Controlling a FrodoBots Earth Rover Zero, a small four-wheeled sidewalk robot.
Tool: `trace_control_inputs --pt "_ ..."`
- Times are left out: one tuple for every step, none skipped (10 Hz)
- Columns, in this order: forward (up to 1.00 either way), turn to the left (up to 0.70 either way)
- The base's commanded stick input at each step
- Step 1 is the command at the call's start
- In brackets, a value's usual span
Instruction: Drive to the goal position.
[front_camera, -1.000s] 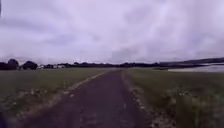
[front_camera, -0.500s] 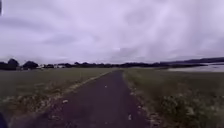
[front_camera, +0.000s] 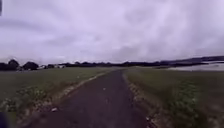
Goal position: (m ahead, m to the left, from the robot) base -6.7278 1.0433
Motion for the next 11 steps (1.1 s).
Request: trace_control_inputs --pt "0.7 0.0" --pt "0.7 0.0" --pt "0.7 0.0" --pt "0.7 0.0" --pt "0.7 0.0" --pt "0.7 0.0" --pt "0.7 0.0" --pt "0.7 0.0" --pt "0.7 0.0" --pt "0.7 0.0" --pt "0.7 0.0"
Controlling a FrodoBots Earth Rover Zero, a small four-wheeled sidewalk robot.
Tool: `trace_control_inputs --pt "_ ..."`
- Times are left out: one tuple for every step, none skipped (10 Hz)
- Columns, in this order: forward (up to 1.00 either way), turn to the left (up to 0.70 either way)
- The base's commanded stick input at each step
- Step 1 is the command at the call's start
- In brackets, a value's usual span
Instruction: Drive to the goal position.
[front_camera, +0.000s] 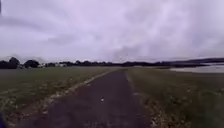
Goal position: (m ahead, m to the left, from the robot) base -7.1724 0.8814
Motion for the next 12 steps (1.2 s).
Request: trace_control_inputs --pt "0.7 0.0" --pt "0.7 0.0" --pt "0.7 0.0" --pt "0.7 0.0" --pt "0.7 0.0" --pt "0.7 0.0" --pt "0.7 0.0" --pt "0.7 0.0" --pt "0.7 0.0" --pt "0.7 0.0" --pt "0.7 0.0" --pt "0.7 0.0"
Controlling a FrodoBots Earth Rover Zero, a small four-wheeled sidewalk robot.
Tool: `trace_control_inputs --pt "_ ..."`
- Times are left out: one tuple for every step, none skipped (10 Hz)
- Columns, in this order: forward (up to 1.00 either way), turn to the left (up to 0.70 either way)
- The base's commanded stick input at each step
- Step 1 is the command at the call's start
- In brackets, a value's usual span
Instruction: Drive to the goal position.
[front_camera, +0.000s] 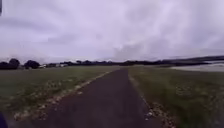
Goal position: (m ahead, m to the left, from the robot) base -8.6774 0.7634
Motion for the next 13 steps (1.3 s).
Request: trace_control_inputs --pt "0.7 0.0" --pt "0.7 0.0" --pt "0.0 0.0" --pt "0.0 0.0" --pt "0.0 0.0" --pt "0.0 0.0" --pt "0.0 0.0" --pt "0.0 0.0" --pt "0.0 0.0" --pt "0.0 0.0" --pt "0.0 0.0" --pt "0.0 0.04" --pt "0.0 0.09"
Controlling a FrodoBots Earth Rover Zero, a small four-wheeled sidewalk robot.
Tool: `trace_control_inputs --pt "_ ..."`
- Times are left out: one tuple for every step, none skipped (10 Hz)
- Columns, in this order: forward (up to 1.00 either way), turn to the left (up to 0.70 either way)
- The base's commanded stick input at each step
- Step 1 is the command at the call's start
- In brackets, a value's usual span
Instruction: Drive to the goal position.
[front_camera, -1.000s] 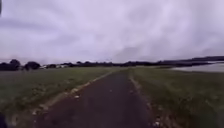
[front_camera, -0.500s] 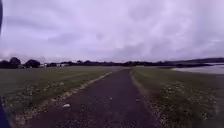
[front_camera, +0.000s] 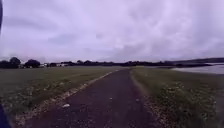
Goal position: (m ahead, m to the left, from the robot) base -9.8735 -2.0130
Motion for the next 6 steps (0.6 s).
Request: trace_control_inputs --pt "0.0 0.14" --pt "0.0 0.19" --pt "0.0 0.7" --pt "0.0 0.7" --pt "0.0 0.7" --pt "0.0 0.7"
